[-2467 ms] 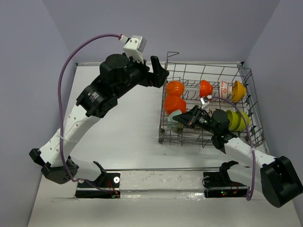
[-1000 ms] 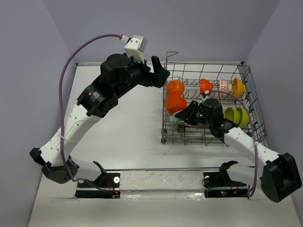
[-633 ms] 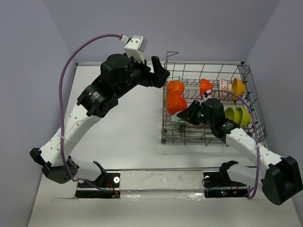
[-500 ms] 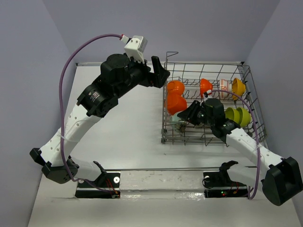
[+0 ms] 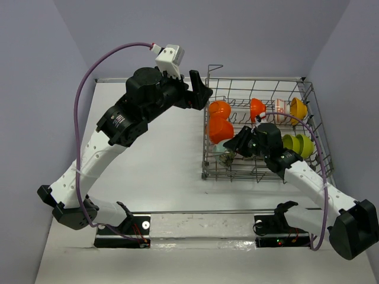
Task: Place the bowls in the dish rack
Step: Turn the bowl upside down over the dish rack.
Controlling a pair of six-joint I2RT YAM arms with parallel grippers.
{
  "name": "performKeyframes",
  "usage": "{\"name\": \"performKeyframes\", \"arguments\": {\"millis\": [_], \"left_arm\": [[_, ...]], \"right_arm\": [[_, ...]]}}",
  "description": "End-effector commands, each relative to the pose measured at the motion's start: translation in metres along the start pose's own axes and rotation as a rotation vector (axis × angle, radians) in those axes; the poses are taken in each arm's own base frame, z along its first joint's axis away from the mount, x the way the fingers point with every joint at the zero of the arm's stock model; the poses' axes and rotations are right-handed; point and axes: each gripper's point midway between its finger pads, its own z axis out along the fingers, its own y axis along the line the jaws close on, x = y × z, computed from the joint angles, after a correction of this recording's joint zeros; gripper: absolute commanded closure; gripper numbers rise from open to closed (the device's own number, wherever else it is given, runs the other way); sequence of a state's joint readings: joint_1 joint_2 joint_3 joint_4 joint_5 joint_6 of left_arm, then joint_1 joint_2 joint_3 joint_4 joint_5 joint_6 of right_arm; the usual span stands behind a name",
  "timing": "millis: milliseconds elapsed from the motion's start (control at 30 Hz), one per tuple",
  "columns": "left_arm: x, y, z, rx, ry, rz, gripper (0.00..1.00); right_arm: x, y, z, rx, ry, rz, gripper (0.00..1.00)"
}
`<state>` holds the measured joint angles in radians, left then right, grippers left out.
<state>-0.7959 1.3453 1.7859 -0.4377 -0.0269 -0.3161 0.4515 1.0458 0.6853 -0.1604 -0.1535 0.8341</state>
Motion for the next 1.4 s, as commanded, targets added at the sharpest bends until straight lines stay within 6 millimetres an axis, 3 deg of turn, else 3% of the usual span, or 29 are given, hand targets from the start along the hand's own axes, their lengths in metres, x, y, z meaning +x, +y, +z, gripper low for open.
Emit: {"name": "performKeyframes", "arguments": {"millis": [0,667,1367], "left_arm": [[-0.016,-0.007,-0.002,0.032,-0.057,-0.011,0.01],[-0.015,-0.007,0.002,0.032,-0.052,-0.010,0.01],[-0.012,-0.007,0.008,0.031,-0.041,-0.013,0.01]], "right_arm": [[-0.016,-0.014,-0.008,0.090,-0.060,-0.076,0.61],[-0.024,-0.034,-0.011,0.206,-0.086,-0.145,0.59],[-0.026,-0.043,-0.008,0.263,-0.047,-0.237,0.55]]}}
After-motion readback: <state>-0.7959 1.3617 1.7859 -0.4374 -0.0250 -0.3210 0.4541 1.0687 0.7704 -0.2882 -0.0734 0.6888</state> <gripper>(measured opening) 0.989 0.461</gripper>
